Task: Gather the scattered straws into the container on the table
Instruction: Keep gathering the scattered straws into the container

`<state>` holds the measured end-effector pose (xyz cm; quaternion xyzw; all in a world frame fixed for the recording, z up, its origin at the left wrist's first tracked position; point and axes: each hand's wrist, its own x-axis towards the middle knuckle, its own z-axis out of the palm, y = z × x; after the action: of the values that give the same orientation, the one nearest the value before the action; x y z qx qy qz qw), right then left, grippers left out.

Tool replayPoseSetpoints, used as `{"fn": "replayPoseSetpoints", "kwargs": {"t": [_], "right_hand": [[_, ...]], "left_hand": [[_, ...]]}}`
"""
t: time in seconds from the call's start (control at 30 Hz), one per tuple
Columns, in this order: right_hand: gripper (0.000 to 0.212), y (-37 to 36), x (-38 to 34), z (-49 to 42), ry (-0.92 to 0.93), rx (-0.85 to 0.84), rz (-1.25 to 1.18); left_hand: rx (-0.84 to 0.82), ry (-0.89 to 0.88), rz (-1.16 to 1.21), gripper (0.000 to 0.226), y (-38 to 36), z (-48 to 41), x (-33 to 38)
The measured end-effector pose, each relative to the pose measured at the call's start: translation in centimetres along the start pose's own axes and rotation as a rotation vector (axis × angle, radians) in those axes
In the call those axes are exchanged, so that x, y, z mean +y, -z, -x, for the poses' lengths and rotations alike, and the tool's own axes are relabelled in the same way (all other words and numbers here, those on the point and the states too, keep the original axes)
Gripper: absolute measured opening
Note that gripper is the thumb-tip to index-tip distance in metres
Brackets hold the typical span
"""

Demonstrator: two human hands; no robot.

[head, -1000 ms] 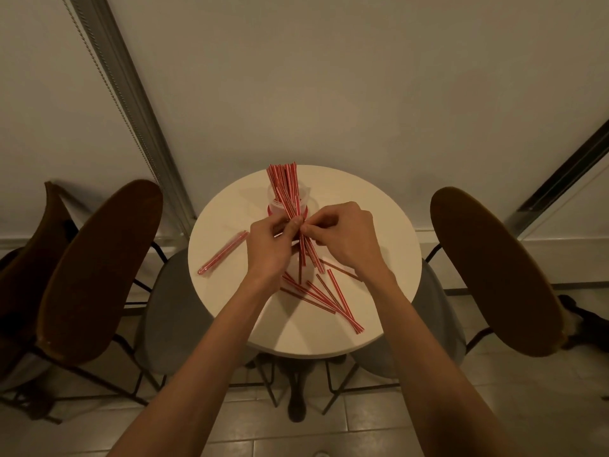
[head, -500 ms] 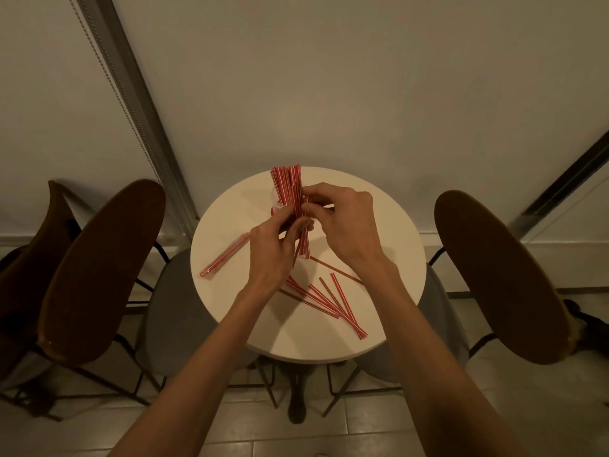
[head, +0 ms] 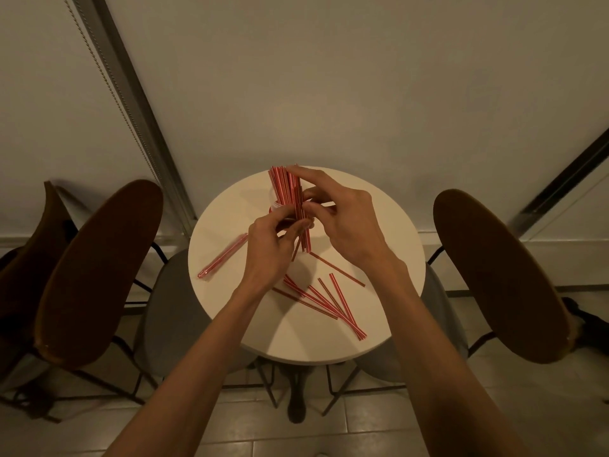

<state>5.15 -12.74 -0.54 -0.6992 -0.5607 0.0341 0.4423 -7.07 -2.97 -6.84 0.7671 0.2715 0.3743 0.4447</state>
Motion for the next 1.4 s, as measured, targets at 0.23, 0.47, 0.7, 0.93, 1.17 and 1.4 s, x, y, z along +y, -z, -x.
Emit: {"fn": "replayPoseSetpoints", "kwargs": {"t": [0.23,0.47,0.7,0.93,1.17,1.4], "right_hand": [[0.051,0.2,-0.2,0.0,0.066,0.013,0.041],[0.04,-0.4,0.3,0.2,0.062,-0.002,0.027],[0.035,-0.2,-0.1,-0.2,0.061,0.029,0.045],[0.035,0.2,-0.2,0.1,0.068,-0.013,0.098],[0.033,0.3,0.1,0.5,0.06,-0.113,0.183],[0.033,0.4,0.9,0.9,-0.12,-0.003,0.058]], "left_hand": [[-0.003,-0.021,-0.034,0.025,-0.1,-0.1,0.0],[-0.054,0.008,-0.041,0.029,-0.4,0.4,-1.1],[-0.057,0.019,-0.01,0.028,-0.5,0.4,-1.0],[-0.073,0.008,-0.01,0.027,-0.4,0.5,-0.8],[-0.087,0.0,-0.022,0.023,-0.5,0.5,-0.7],[-0.086,0.039,0.102,0.025,-0.1,0.4,-0.1]]}}
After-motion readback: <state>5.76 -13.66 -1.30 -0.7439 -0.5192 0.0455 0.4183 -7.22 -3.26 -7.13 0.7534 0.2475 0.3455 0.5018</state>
